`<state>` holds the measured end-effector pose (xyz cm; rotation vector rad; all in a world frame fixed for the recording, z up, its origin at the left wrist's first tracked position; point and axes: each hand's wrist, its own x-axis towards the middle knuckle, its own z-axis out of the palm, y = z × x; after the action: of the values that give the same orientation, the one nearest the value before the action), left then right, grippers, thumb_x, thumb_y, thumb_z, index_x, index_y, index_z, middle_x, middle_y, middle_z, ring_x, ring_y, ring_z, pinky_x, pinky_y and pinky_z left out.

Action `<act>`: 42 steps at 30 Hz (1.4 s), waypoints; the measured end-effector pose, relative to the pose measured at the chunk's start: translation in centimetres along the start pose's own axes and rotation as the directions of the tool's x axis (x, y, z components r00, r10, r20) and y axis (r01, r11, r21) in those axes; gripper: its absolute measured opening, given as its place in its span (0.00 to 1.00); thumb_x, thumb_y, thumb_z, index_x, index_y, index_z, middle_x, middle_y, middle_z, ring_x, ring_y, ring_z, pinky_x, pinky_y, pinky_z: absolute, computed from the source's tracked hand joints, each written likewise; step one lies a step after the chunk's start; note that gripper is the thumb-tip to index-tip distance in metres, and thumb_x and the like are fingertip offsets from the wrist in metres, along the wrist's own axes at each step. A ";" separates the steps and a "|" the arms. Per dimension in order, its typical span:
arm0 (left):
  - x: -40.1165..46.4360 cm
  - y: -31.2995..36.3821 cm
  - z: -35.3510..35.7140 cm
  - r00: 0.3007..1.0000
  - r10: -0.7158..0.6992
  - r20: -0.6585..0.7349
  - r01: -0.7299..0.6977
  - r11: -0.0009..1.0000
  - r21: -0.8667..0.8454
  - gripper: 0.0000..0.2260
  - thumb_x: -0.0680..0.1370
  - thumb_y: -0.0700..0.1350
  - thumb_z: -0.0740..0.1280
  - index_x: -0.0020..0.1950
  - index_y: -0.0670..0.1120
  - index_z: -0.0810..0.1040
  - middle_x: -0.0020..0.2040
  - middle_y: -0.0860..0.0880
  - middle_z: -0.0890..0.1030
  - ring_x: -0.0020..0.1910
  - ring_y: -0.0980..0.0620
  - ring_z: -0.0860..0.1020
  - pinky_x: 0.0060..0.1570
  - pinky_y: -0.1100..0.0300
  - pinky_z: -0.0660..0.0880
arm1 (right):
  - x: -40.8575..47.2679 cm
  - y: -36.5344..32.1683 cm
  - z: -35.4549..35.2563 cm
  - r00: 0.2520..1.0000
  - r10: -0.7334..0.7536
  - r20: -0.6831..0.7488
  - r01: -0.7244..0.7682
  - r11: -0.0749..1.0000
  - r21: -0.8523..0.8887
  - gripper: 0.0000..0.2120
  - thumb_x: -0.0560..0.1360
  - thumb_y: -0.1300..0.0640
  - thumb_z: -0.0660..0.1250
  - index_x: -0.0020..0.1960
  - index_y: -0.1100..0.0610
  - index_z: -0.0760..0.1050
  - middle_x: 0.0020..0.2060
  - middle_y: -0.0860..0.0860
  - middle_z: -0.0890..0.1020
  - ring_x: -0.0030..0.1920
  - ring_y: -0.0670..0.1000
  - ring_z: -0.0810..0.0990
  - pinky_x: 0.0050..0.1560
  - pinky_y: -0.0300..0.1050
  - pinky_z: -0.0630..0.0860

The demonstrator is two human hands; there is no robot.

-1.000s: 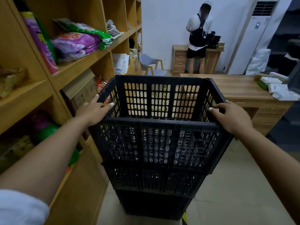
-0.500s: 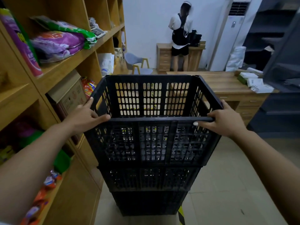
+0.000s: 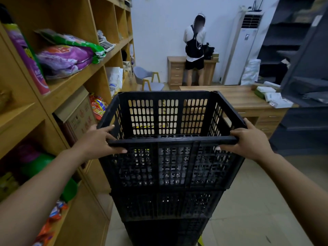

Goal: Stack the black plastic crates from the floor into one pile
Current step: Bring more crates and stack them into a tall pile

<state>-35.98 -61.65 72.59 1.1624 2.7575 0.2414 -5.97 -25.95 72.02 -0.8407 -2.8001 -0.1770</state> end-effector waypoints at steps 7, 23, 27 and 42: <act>-0.1 0.4 0.5 0.997 -0.006 -0.072 0.004 1.000 -0.024 0.37 0.56 0.77 0.61 0.49 0.51 0.85 0.71 0.55 0.71 0.74 0.41 0.57 0.72 0.42 0.58 | 0.3 0.6 0.9 0.994 -0.053 -0.096 0.055 0.998 0.023 0.53 0.56 0.15 0.40 0.51 0.52 0.84 0.55 0.49 0.84 0.72 0.60 0.66 0.55 0.59 0.77; -1.9 1.2 -0.4 0.995 -0.058 -0.077 0.057 0.998 -0.015 0.39 0.58 0.73 0.63 0.55 0.46 0.83 0.74 0.51 0.68 0.74 0.41 0.57 0.70 0.44 0.61 | 0.0 -0.1 1.3 0.994 -0.059 -0.094 0.064 0.997 0.047 0.53 0.54 0.15 0.39 0.45 0.51 0.84 0.47 0.54 0.86 0.73 0.55 0.65 0.51 0.55 0.77; -2.0 0.9 -0.1 0.997 -0.058 -0.047 0.055 0.997 -0.053 0.36 0.59 0.73 0.63 0.55 0.49 0.83 0.77 0.50 0.61 0.75 0.39 0.52 0.70 0.40 0.59 | -0.2 -0.2 1.1 0.992 -0.076 -0.102 0.082 0.995 0.057 0.56 0.55 0.15 0.38 0.47 0.56 0.84 0.48 0.55 0.86 0.73 0.58 0.65 0.53 0.56 0.77; -1.0 1.2 -0.5 0.995 -0.095 0.009 0.092 0.979 0.183 0.53 0.55 0.84 0.36 0.70 0.60 0.70 0.80 0.48 0.47 0.78 0.43 0.45 0.73 0.41 0.53 | -0.4 -0.1 1.4 0.989 -0.093 -0.119 0.094 0.996 -0.001 0.48 0.60 0.17 0.41 0.44 0.53 0.80 0.53 0.53 0.84 0.71 0.62 0.66 0.59 0.58 0.73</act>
<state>-34.55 -61.64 73.42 1.0634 2.8583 -0.0326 -5.94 -25.95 70.56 -0.6745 -2.7286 -0.2279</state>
